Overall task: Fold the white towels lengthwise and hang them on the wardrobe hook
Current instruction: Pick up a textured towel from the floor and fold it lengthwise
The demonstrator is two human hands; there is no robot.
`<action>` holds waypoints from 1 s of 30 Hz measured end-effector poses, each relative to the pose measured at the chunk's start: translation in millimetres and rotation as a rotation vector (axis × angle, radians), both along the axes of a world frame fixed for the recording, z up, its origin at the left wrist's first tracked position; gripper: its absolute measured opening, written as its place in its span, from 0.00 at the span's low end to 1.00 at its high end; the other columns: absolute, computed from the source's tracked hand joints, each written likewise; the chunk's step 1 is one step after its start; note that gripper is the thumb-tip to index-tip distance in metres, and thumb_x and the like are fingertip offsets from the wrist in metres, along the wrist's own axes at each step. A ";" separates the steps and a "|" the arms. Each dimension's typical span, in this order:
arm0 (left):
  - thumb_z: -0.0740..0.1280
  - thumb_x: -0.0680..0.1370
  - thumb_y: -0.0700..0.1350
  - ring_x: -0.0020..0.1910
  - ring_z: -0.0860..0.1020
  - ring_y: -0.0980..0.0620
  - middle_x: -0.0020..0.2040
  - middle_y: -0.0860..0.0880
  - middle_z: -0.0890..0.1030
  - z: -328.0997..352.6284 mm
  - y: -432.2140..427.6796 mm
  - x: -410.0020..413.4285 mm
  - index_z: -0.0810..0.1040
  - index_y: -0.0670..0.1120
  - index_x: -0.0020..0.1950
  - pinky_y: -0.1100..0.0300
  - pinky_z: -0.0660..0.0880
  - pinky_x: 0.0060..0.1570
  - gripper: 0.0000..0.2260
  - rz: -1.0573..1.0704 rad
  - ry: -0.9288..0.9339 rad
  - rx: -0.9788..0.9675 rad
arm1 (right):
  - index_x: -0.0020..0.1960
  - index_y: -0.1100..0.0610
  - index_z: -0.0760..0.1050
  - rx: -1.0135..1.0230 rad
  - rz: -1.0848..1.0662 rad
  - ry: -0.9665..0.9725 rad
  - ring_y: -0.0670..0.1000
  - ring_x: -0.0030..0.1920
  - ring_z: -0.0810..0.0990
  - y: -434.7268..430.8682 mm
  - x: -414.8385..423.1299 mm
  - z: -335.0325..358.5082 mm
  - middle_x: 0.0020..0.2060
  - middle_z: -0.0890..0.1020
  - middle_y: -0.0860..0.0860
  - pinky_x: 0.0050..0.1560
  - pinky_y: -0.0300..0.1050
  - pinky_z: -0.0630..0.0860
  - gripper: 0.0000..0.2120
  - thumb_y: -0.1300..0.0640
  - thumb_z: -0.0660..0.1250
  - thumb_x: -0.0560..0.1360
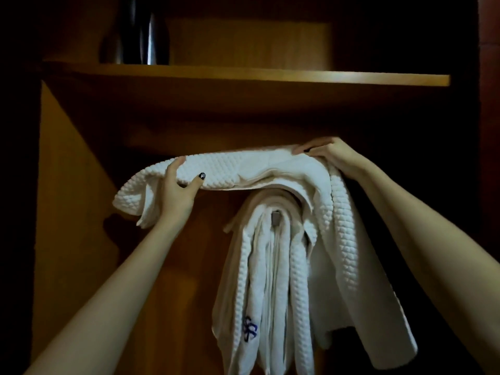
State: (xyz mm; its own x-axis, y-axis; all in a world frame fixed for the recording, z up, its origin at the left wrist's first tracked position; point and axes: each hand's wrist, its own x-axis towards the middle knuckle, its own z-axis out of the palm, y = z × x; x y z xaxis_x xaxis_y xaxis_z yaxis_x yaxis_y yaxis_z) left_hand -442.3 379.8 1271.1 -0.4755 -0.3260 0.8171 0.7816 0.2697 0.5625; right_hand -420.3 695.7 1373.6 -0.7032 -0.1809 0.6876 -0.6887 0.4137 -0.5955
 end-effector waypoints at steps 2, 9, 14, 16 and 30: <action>0.69 0.77 0.45 0.44 0.72 0.63 0.53 0.58 0.73 -6.6 -4.3 -10.2 0.68 0.49 0.71 0.72 0.72 0.48 0.23 -0.037 -0.053 0.014 | 0.39 0.47 0.86 0.023 -0.025 -0.044 0.40 0.45 0.83 -4.5 -22.5 -0.2 0.42 0.86 0.41 0.42 0.30 0.76 0.20 0.69 0.63 0.73; 0.64 0.79 0.53 0.51 0.81 0.51 0.60 0.46 0.77 -72.1 -15.9 -39.6 0.70 0.52 0.68 0.59 0.79 0.41 0.18 -0.235 -0.346 0.064 | 0.52 0.43 0.83 0.038 -0.002 -0.191 0.47 0.48 0.85 4.7 -70.7 -51.0 0.48 0.86 0.47 0.42 0.39 0.81 0.14 0.60 0.64 0.77; 0.61 0.80 0.55 0.36 0.84 0.45 0.47 0.42 0.82 -94.3 -9.0 -34.5 0.73 0.52 0.59 0.56 0.80 0.30 0.11 -0.326 -0.507 -0.045 | 0.66 0.48 0.75 -0.018 -0.101 -0.115 0.40 0.52 0.81 25.0 -62.1 -80.1 0.57 0.81 0.47 0.50 0.36 0.77 0.16 0.55 0.64 0.79; 0.61 0.80 0.52 0.29 0.82 0.46 0.35 0.42 0.83 -104.4 -4.2 -29.7 0.75 0.49 0.57 0.60 0.77 0.25 0.10 -0.288 -0.486 -0.053 | 0.71 0.48 0.69 -0.079 -0.142 -0.062 0.36 0.47 0.80 22.6 -53.2 -96.1 0.55 0.79 0.45 0.42 0.30 0.76 0.20 0.56 0.62 0.80; 0.61 0.80 0.51 0.63 0.66 0.60 0.67 0.56 0.67 -47.0 47.8 -5.2 0.65 0.57 0.72 0.70 0.65 0.53 0.19 -0.219 -0.222 -0.383 | 0.77 0.42 0.52 -0.165 -0.057 -0.407 0.47 0.58 0.77 51.1 -46.9 -160.1 0.63 0.68 0.42 0.50 0.42 0.76 0.40 0.39 0.69 0.72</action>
